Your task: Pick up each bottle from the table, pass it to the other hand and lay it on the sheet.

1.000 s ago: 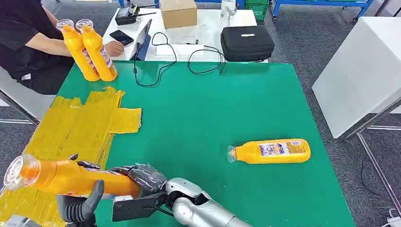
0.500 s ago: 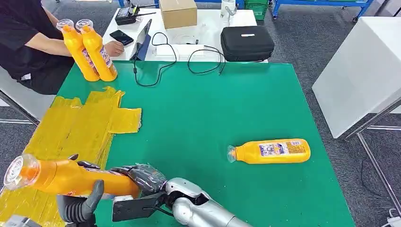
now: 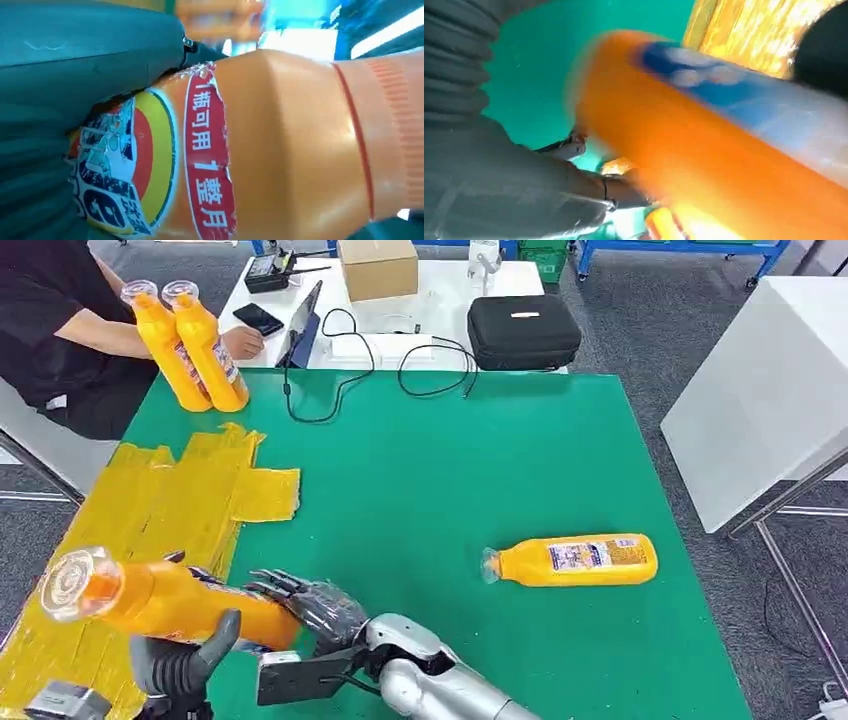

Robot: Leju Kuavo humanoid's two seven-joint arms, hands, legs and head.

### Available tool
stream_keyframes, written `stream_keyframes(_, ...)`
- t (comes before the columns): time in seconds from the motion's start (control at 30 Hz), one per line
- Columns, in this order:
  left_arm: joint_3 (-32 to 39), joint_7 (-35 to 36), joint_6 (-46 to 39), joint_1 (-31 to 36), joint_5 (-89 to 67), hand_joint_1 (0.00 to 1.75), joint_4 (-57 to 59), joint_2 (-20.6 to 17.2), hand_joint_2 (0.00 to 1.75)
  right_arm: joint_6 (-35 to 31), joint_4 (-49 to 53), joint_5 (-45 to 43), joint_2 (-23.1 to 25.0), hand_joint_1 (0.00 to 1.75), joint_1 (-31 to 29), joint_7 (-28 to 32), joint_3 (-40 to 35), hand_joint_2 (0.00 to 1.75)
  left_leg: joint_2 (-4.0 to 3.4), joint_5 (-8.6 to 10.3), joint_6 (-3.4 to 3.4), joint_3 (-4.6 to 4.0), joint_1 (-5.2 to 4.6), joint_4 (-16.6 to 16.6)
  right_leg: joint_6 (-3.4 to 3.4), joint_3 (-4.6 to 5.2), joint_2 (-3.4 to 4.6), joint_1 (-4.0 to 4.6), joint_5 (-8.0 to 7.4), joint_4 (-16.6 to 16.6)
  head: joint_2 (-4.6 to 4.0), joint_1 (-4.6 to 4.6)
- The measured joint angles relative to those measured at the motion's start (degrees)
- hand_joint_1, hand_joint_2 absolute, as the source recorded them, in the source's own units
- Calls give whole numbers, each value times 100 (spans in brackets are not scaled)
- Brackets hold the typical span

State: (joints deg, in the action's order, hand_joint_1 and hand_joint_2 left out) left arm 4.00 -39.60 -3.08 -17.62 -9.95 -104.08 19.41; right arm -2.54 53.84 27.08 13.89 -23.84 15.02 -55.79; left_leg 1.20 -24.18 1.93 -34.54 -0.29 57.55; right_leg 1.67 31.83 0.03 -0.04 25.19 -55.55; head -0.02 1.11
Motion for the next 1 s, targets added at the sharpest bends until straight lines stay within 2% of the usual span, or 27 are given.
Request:
stream_keyframes(0.03, 31, -13, -614, 39, -592, 175, -38, -44, 175, -15, 157, -57, -113, 0, 27, 0, 144, 0, 0, 0, 0, 0, -2, 0, 1, 1, 0, 0, -1, 0, 0, 2)
stream_keyframes(0.13, 166, -29, -3310, 157, -3339, 175, 17, -260, 175, 197, 855, -547, -651, 0, -47, -44, 691, 0, 0, 3, 4, 0, -4, 1, 5, -2, 0, -1, -4, 0, 0, -2)
stream_keyframes(0.17, 203, -31, -3945, 174, -4031, 175, 32, -326, 175, 291, 1029, -608, -795, 0, -86, -63, 867, 0, 0, 4, 5, 0, -4, 1, 5, -4, 0, -1, -4, 0, 0, -2)
stream_keyframes(0.2, 232, -33, -4213, 187, -4398, 175, 46, -365, 175, 349, 1176, -621, -912, 0, -121, -81, 1034, 0, 0, 4, 5, 0, -4, 1, 5, -4, 0, -1, -4, 0, 0, 4)
stream_keyframes(0.37, 293, -35, -3759, 240, -3925, 175, 109, -472, 175, 393, 1584, -503, -1148, 0, -101, -90, 1304, 0, -7, 4, 5, 0, -3, 2, 6, -1, 3, -1, -6, 0, 0, -4)
stream_keyframes(1.0, 352, -37, -3718, 280, -3912, 175, 126, -516, 175, 382, 1831, -470, -1345, 0, -53, -90, 1455, 0, -3, 4, 4, -2, -1, 1, 4, 0, 2, 0, -4, -2, 0, -2)
